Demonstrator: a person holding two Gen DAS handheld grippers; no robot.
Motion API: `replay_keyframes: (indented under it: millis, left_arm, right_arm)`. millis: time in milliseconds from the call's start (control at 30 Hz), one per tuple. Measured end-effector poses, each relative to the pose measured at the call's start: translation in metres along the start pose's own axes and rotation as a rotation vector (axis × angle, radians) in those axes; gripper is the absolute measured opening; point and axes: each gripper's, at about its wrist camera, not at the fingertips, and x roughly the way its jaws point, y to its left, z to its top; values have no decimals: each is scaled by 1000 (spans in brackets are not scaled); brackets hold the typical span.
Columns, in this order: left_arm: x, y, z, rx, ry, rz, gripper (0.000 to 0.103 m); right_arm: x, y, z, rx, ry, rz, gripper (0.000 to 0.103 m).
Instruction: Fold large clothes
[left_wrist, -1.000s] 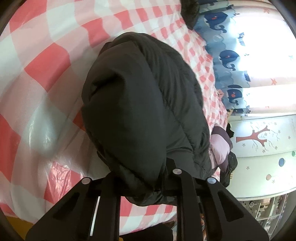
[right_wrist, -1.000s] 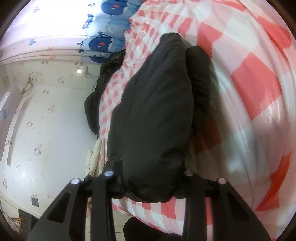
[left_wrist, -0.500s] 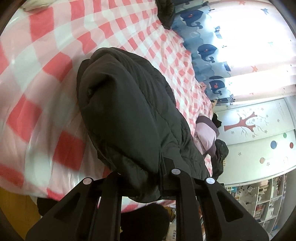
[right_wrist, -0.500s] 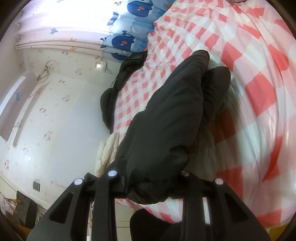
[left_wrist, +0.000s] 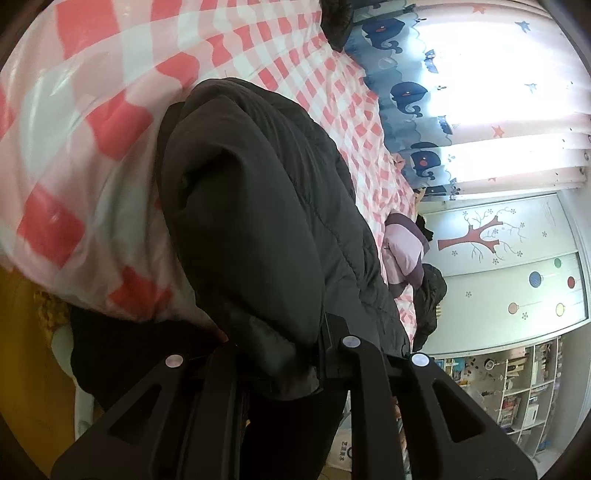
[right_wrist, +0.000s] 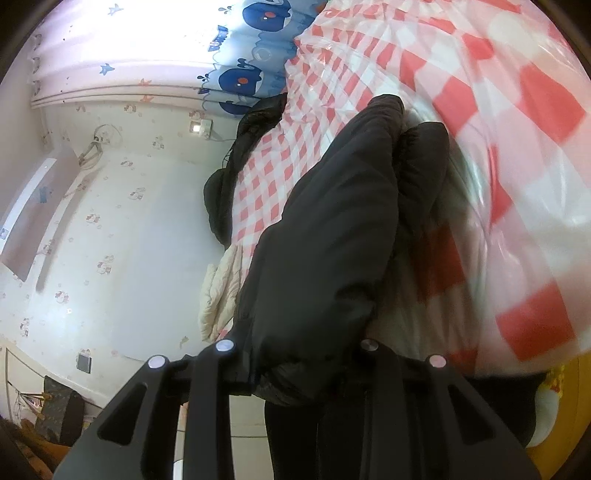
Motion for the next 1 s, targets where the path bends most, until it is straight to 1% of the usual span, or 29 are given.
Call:
replay_keyframes:
  millis: [233, 433, 567, 600, 667, 700, 733, 767, 800, 833, 867, 900, 933, 967, 1000]
  left_arm:
    - [-15, 15, -26, -15, -7, -7, 13]
    - [-19, 30, -42, -17, 10, 17, 13]
    - [-18, 41, -46, -25, 31, 44, 18]
    - [-20, 45, -48, -27, 39, 51, 21]
    - [-27, 50, -51, -35, 42, 54, 24]
    - [-34, 54, -54, -39, 42, 57, 26]
    - [-40, 56, -57, -38, 41, 64, 28]
    - [-48, 58, -59, -39, 34, 75, 31]
    - [-58, 59, -60, -41, 18, 98, 33]
    - [-73, 57, -61, -25, -19, 162, 33]
    - [-85, 50, -58, 13, -62, 234, 33]
    - [-95, 38, -56, 64, -110, 310, 33]
    - [-106, 21, -50, 114, -161, 356, 33]
    - [-112, 1, -42, 154, -201, 358, 33]
    - [-113, -22, -34, 209, -236, 349, 36]
  right_arm:
    - [-12, -3, -19, 7, 3, 9, 30]
    - [-21, -16, -31, 33, 5, 18, 30]
    - [-18, -29, -36, 58, 29, 7, 30]
    - [-17, -34, -37, 66, 33, -7, 32]
    - [-18, -44, -38, 87, 39, -28, 42]
    - [-20, -48, -39, 101, 37, -34, 44]
    - [-25, -52, -39, 112, 20, -40, 49]
    - [-32, -54, -38, 123, 2, -45, 52]
    - [-37, -56, -38, 130, -13, -51, 53]
    - [-46, -56, -37, 130, -43, -83, 56]
    - [-58, -49, -33, 99, -96, -167, 61]
    - [-64, -41, -29, 63, -127, -220, 62]
    - [-69, -27, -23, 2, -164, -275, 62]
    - [-70, -3, -11, -87, -205, -325, 64]
    - [-66, 17, -2, -160, -224, -350, 66]
